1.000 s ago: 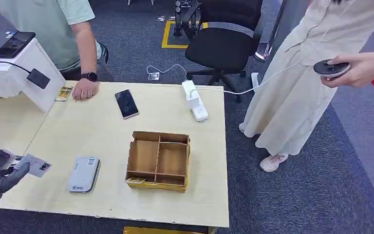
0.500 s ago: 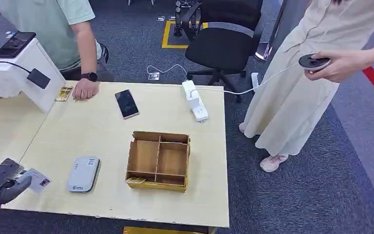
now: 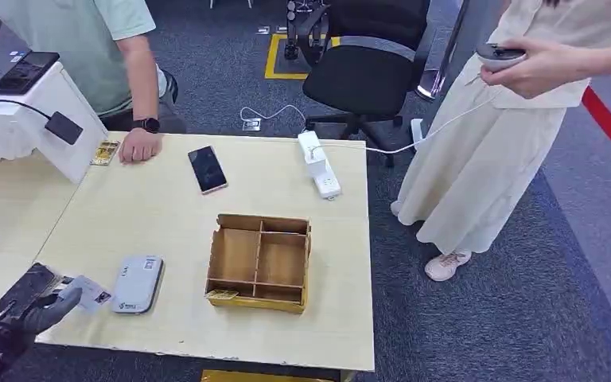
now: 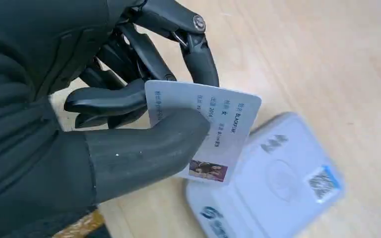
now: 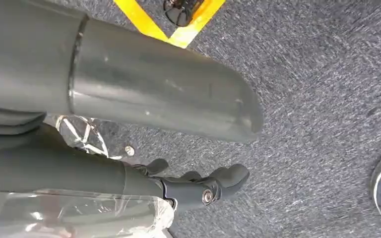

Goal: Pass the card to the sensor for recognition and then transmit it.

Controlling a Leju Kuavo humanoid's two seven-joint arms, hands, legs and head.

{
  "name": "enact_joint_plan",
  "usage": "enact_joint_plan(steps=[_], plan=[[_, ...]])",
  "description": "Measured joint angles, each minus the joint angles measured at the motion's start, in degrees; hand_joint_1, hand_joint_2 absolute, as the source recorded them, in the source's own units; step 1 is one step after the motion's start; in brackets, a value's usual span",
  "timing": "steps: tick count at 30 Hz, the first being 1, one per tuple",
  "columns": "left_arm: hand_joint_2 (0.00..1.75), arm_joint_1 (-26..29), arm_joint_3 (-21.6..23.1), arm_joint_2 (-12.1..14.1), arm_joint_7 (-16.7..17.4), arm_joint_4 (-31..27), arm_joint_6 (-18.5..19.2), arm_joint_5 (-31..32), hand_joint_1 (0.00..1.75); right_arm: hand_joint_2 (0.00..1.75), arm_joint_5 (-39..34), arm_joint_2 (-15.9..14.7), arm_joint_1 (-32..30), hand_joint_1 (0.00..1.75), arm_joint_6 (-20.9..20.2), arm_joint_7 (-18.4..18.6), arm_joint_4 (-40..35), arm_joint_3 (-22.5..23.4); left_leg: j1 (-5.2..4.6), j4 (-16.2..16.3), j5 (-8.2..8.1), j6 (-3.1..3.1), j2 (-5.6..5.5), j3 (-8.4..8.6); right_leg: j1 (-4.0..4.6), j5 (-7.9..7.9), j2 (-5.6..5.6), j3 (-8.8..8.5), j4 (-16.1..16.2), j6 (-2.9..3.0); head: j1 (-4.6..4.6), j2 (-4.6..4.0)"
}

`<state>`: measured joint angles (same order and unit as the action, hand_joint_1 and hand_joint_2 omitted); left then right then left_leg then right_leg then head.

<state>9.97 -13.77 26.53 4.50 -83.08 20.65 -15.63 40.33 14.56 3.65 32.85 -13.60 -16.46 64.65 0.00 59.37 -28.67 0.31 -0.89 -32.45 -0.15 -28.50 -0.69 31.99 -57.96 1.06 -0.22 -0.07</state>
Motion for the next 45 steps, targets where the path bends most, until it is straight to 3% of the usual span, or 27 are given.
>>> enact_joint_plan(steps=[7, 17, 25, 45], plan=[[1.75, -4.7, 4.2, -1.3, -1.6, -0.4, -2.5, 1.7, 1.75, 0.00, 0.9, 0.0, 0.1, 0.00, 0.1, -0.1, 0.1, 0.0, 0.00, 0.0, 0.00, 0.00, 0.00, 0.01, 0.00, 0.02, -0.03, -0.01, 0.0, -0.01, 0.04, 0.00], [1.75, -8.2, 7.3, -2.1, -1.8, 0.1, -3.4, 2.2, 1.75, 0.00, 1.5, 0.0, 0.1, 0.00, 0.1, 0.0, 0.2, 0.0, 0.00, 0.0, 0.00, 0.00, -0.02, -0.01, 0.00, 0.01, 0.01, 0.03, 0.0, -0.01, 0.04, 0.00], [1.75, -12.2, 12.2, -2.2, 1.6, 4.9, -5.7, 6.1, 1.75, 0.00, 2.0, -0.1, 0.1, 0.00, 0.1, -0.2, 0.3, -0.1, 0.00, 0.0, 0.01, -0.01, 0.05, 0.03, 0.00, 0.04, -0.12, 0.00, 0.0, -0.01, 0.02, 0.00], [1.75, -13.3, 15.9, 0.1, 4.4, 11.1, -8.1, 13.9, 1.75, 0.00, 1.7, -0.2, 0.1, 0.00, 0.1, -0.3, 0.5, -0.1, 0.00, 0.0, 0.03, -0.04, 0.05, 0.05, 0.00, 0.03, -0.08, -0.03, 0.0, -0.01, 0.11, 0.00]])
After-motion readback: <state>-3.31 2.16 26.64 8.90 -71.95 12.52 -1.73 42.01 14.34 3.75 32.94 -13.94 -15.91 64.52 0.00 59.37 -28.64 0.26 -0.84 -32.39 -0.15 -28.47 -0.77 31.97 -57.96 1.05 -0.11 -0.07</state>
